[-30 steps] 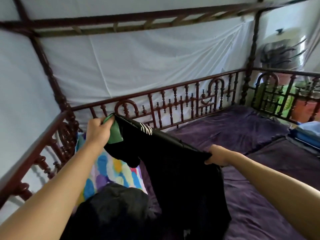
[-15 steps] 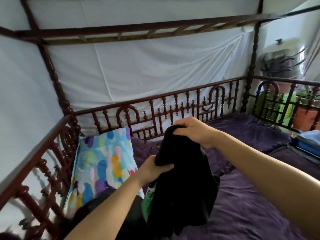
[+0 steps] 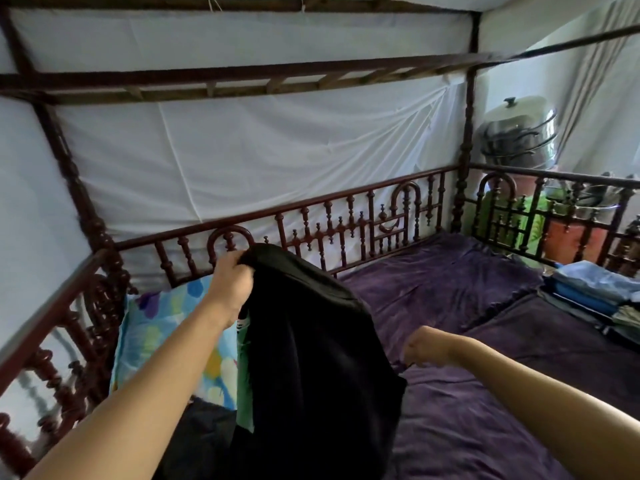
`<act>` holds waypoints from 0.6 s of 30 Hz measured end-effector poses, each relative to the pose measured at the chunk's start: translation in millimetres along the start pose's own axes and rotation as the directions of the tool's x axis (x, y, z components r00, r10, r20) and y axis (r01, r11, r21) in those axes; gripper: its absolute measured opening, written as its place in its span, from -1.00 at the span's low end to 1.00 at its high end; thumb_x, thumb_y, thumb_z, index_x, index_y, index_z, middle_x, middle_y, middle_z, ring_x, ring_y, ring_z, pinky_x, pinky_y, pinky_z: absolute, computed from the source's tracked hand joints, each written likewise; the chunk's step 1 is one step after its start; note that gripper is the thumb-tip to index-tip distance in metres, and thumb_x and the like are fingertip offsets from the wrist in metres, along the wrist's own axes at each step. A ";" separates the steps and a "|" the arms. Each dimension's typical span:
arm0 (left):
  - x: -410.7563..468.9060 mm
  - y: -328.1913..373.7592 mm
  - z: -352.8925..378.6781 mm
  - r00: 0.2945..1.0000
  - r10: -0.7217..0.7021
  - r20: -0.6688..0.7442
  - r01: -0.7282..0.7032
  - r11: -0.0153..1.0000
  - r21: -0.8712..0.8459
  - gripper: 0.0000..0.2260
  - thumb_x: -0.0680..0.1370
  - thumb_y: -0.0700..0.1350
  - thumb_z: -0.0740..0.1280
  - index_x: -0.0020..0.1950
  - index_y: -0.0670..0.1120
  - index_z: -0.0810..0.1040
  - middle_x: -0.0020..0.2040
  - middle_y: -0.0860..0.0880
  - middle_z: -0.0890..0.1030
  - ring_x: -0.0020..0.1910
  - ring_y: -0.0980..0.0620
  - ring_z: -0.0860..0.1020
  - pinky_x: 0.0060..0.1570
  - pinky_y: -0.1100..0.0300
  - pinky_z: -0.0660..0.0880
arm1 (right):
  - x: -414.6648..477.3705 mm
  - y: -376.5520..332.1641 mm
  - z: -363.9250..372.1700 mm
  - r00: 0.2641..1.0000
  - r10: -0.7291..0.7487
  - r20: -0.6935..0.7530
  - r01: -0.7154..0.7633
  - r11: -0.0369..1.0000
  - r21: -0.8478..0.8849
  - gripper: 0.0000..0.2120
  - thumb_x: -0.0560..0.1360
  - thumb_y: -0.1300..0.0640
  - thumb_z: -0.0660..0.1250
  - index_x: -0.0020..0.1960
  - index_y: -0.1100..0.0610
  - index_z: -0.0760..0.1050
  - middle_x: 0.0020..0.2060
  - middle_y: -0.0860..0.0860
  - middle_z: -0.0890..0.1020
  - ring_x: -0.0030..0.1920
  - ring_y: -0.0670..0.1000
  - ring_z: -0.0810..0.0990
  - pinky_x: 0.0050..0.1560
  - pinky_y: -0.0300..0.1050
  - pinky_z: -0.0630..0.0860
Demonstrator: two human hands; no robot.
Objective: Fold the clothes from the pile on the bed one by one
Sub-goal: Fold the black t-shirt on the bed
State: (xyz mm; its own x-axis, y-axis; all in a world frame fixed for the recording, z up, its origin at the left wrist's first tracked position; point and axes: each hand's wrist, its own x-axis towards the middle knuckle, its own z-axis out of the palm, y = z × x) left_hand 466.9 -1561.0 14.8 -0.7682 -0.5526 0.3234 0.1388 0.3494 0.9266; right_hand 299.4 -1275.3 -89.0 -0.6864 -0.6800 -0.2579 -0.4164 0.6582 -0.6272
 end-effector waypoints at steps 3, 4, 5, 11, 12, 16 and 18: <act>-1.4 2.2 -34.1 0.998 0.026 -0.065 -0.023 0.998 0.050 -0.62 0.45 -0.47 0.10 -0.15 -0.10 0.63 -0.18 -0.11 0.65 -0.14 -0.04 0.60 -0.08 0.10 0.50 | -1.2 10.8 5.9 0.980 0.143 -0.136 -0.082 0.923 0.376 -0.87 0.51 0.22 0.28 -0.18 0.10 0.54 -0.21 0.02 0.66 -0.26 -0.03 0.64 -0.30 -0.22 0.49; -3.1 0.1 -39.2 0.998 0.007 -0.066 -0.002 0.997 0.078 -0.59 0.44 -0.49 0.08 -0.14 -0.09 0.62 -0.16 -0.12 0.64 -0.12 -0.05 0.59 -0.08 0.10 0.50 | 3.1 7.2 3.5 0.983 0.156 -0.093 -0.098 0.887 0.451 -0.85 0.55 0.22 0.23 -0.16 0.11 0.52 -0.15 0.05 0.68 -0.20 0.00 0.64 -0.28 -0.18 0.45; -5.6 -2.3 -41.2 0.998 -0.019 -0.058 0.024 0.995 0.093 -0.56 0.42 -0.50 0.05 -0.14 -0.09 0.61 -0.15 -0.14 0.64 -0.10 -0.07 0.59 -0.06 0.10 0.50 | 7.9 -0.7 3.1 0.985 0.129 -0.117 -0.063 0.892 0.448 -0.86 0.56 0.21 0.23 -0.15 0.11 0.49 -0.12 0.06 0.68 -0.19 0.00 0.62 -0.29 -0.21 0.40; -21.0 22.0 -29.7 0.998 -0.059 -0.012 0.058 0.997 -0.055 -0.57 0.51 -0.48 0.02 -0.13 -0.11 0.60 -0.24 -0.01 0.67 -0.18 0.06 0.64 -0.17 0.25 0.53 | 38.2 -55.9 72.9 0.992 -0.108 0.060 0.099 0.986 0.131 -0.17 0.28 0.13 0.60 0.43 -0.01 0.26 0.22 -0.07 0.36 0.27 -0.01 0.44 0.21 -0.09 0.49; -20.7 30.7 -32.7 0.999 -0.054 -0.003 0.053 0.993 -0.109 -0.60 0.53 -0.45 0.03 -0.13 -0.12 0.60 -0.26 0.01 0.68 -0.22 0.09 0.65 -0.19 0.28 0.54 | 45.7 -59.7 92.6 0.990 -0.108 0.090 0.097 0.989 0.115 -0.09 0.27 0.14 0.60 0.48 -0.01 0.19 0.21 -0.10 0.33 0.26 -0.03 0.43 0.24 -0.09 0.46; -19.8 53.3 -66.6 0.999 -0.044 -0.011 0.040 0.969 -0.242 -0.56 0.57 -0.34 0.08 -0.26 -0.09 0.70 -0.21 -0.03 0.70 -0.19 0.07 0.66 -0.11 0.22 0.57 | 59.9 -86.9 139.9 0.977 -0.164 0.139 0.118 0.950 0.289 -0.81 0.42 0.24 0.49 -0.06 0.04 0.55 -0.30 -0.23 0.57 -0.30 -0.28 0.47 -0.19 -0.36 0.45; -21.6 52.3 -89.0 0.996 -0.068 -0.061 0.051 0.965 -0.257 -0.60 0.57 -0.33 0.10 -0.23 -0.11 0.69 -0.21 -0.04 0.70 -0.19 0.05 0.66 -0.14 0.24 0.58 | 57.4 -101.3 144.5 0.969 -0.181 0.170 0.123 0.944 0.306 -0.80 0.51 0.21 0.40 -0.27 0.05 0.52 -0.48 -0.18 0.50 -0.47 -0.28 0.41 -0.38 -0.39 0.37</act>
State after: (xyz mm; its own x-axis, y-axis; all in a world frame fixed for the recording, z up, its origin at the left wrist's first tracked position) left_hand 546.5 -1598.1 73.4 -0.7361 -0.6205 0.2703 0.2556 0.1150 0.9599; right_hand 388.3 -1427.6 -146.5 -0.4882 -0.8328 -0.2609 -0.2954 0.4390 -0.8485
